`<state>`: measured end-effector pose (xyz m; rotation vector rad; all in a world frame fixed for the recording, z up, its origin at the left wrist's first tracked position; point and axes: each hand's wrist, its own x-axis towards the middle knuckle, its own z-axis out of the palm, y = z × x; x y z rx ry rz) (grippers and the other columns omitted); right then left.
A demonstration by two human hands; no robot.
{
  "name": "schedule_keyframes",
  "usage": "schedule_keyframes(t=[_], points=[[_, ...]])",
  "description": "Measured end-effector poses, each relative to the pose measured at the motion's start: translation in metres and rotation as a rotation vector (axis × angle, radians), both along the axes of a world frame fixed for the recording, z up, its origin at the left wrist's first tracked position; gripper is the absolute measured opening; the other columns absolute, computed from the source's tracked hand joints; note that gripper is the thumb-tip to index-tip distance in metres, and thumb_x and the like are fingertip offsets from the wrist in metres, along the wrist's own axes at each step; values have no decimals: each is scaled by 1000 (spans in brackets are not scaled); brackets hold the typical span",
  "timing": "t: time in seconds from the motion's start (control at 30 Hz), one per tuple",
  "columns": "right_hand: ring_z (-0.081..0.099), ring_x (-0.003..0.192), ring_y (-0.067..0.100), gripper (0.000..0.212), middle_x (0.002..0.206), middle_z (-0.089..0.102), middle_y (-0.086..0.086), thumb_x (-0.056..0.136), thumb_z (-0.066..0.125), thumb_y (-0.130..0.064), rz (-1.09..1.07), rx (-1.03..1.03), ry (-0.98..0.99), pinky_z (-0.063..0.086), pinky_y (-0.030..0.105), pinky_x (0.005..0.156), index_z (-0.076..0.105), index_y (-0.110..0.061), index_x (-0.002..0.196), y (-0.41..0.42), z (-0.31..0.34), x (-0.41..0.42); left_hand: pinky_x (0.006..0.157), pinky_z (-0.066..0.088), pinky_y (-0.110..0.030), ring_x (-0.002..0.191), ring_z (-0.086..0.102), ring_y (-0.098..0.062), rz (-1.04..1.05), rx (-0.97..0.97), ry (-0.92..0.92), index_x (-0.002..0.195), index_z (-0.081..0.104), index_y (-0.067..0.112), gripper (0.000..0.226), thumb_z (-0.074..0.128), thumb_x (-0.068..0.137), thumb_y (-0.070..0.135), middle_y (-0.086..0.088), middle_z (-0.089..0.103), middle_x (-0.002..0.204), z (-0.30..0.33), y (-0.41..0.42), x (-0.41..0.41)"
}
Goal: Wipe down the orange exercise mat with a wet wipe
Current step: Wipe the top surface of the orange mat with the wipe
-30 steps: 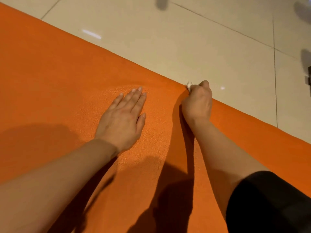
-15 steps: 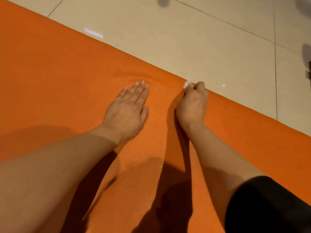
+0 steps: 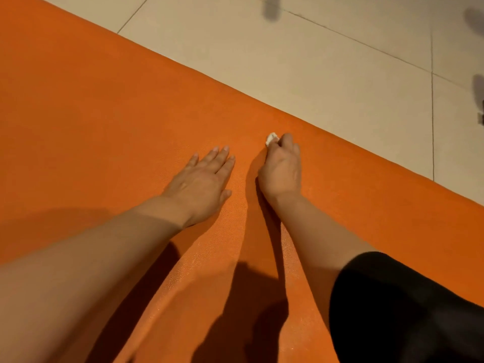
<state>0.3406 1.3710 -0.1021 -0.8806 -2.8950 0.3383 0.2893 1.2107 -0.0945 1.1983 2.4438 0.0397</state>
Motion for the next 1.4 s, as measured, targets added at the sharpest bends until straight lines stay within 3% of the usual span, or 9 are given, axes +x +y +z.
schedule_keyframes(t=[0.13,0.3,0.47,0.57,0.77,0.93,1.13,1.3,1.4], points=[[41,106,30,41,118,47,13,86,45,8,165,56,-87,32,30,80,56,-2,125,16,4,18,121,-3,-38,147,-15,-17,-18,-55,-21,154,-8,21,71,36,102,41,-1,-21,159,7,-8,3],[41,106,32,34,119,47,15,86,41,9,-103,64,-81,34,32,84,58,2,115,13,6,47,121,-1,-42,147,-16,-19,-22,-93,-35,153,-10,24,70,35,102,40,-1,-24,158,10,-33,26],[42,108,29,36,122,46,13,91,42,5,254,-17,-60,32,29,87,55,1,124,-38,10,25,121,2,-42,148,-14,-20,15,-80,-41,154,-8,22,71,38,102,38,-3,-21,159,13,-33,44],[40,109,27,43,124,45,11,90,46,7,248,82,-148,33,29,87,52,-3,131,-3,12,56,121,2,-41,147,-16,-17,-21,-115,-71,153,-11,26,71,37,102,39,0,-24,158,15,-47,49],[43,100,33,26,114,49,17,86,41,10,57,36,-98,28,30,78,61,3,101,-30,11,72,121,1,-41,147,-16,-18,-15,-153,-87,152,-12,27,70,36,102,39,0,-26,157,18,-72,74],[42,103,31,43,118,49,14,86,44,10,310,23,-99,37,34,86,55,1,127,-55,7,87,120,2,-42,148,-14,-18,2,-146,-96,153,-10,24,70,35,102,38,-1,-23,159,21,-78,97],[41,104,34,34,117,49,15,89,38,5,13,109,-128,32,35,89,57,0,116,-54,9,111,121,0,-43,147,-16,-17,19,-197,-113,153,-13,25,66,29,103,39,1,-25,158,23,-105,121],[41,108,32,39,123,47,13,89,43,3,396,42,-93,33,33,89,54,-1,127,-100,9,83,120,1,-44,148,-11,-18,66,-177,-99,154,-7,23,66,32,102,37,-1,-19,160,28,-102,133],[42,106,33,46,119,49,12,87,47,4,364,124,-119,34,36,84,54,-5,131,-73,7,106,121,1,-43,148,-13,-16,73,-197,-128,154,-8,25,65,30,103,38,1,-20,160,31,-110,140]])
